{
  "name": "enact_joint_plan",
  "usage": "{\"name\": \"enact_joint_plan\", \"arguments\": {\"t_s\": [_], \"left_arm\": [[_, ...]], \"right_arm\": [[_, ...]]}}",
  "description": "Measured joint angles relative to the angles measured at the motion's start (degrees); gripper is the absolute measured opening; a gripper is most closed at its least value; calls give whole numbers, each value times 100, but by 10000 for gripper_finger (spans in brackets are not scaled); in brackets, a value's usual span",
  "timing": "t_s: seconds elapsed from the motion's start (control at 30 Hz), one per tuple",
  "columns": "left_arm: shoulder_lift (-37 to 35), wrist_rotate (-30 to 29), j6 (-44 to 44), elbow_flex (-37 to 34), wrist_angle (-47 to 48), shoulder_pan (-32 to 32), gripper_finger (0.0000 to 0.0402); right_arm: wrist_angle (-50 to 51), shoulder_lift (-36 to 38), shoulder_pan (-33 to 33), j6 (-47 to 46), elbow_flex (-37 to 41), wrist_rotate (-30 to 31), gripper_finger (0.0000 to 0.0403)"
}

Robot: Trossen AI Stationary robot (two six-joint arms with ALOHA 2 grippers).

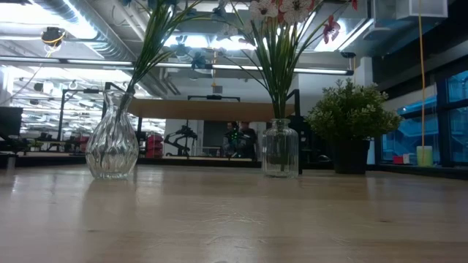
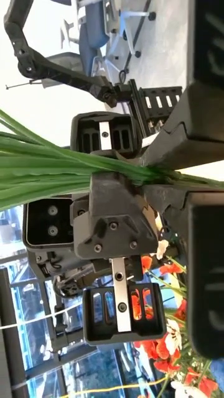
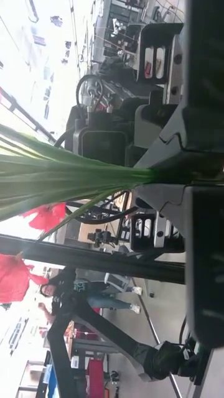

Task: Pick and place flowers into a vace then onto a shelf
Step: Put the orange flowers into the left transparent vase

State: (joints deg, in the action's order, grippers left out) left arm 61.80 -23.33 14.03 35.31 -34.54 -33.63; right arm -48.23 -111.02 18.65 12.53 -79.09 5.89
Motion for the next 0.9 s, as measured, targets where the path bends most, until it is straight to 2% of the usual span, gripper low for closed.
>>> {"name": "enact_joint_plan", "arguments": {"t_s": [0.07, 0.5, 0.67, 0.9], "left_arm": [[0, -2, 10, 0, 2, 0, 24], [-41, -114, 29, 0, 141, 0, 21], [-225, -405, 18, -7, 364, -35, 21], [-710, -765, 30, 2, 605, -253, 20]], "right_arm": [[4, 0, 0, -1, 0, -2, 17], [299, 35, 2, 6, 0, 3, 119], [1115, 296, 13, 111, 0, 558, 165], [2142, 842, 153, 122, 14, 766, 202]]}}
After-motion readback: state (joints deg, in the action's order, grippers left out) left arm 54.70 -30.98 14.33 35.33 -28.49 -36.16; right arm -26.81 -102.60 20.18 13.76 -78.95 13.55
